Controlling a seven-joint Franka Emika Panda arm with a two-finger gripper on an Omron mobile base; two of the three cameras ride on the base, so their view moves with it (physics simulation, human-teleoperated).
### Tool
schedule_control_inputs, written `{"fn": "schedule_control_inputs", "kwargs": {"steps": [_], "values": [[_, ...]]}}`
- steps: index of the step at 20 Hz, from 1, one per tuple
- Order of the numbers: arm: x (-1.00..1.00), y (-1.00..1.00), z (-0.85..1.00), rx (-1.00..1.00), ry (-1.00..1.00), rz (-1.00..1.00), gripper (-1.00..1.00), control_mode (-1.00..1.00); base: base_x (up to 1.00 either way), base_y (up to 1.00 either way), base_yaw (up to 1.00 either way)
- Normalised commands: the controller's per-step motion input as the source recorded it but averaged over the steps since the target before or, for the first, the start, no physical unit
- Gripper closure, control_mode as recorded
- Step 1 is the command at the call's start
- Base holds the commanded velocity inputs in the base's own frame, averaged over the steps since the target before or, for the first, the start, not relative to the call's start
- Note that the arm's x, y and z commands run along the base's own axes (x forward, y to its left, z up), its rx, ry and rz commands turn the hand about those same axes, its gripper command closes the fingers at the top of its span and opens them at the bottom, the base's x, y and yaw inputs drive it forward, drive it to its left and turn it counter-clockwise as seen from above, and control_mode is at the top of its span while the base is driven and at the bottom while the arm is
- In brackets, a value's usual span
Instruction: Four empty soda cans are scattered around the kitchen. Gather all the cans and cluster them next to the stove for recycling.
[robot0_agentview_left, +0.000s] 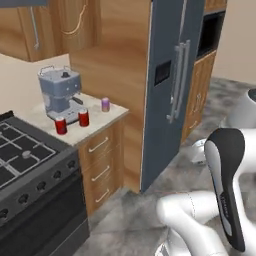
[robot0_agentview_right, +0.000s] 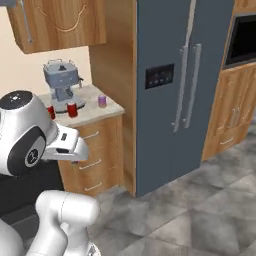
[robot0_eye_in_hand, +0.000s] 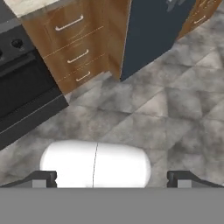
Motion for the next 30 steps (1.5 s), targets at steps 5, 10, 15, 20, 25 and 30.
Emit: {"fn": "schedule_control_inputs", "kwargs": {"steps": [5,10,15,20,25,30], "values": [[0.00,0.00,0.00,0.00,0.00,0.00,-1.00,1.00,-0.37,0.10,-0.96],[0.00,0.00,0.00,0.00,0.00,0.00,-1.00,1.00,0.00,0.13,-0.98],[0.00,0.00,0.00,0.00,0.00,0.00,-1.00,1.00,0.17,0.73,-0.62],[0.00,0.00,0.00,0.00,0.00,0.00,-1.00,1.00,0.56,1.00,-0.11],[0.00,0.00,0.00,0.00,0.00,0.00,-1.00,1.00,1.00,0.66,0.00],[0.00,0.00,0.00,0.00,0.00,0.00,-1.00,1.00,1.00,0.01,0.00]]}}
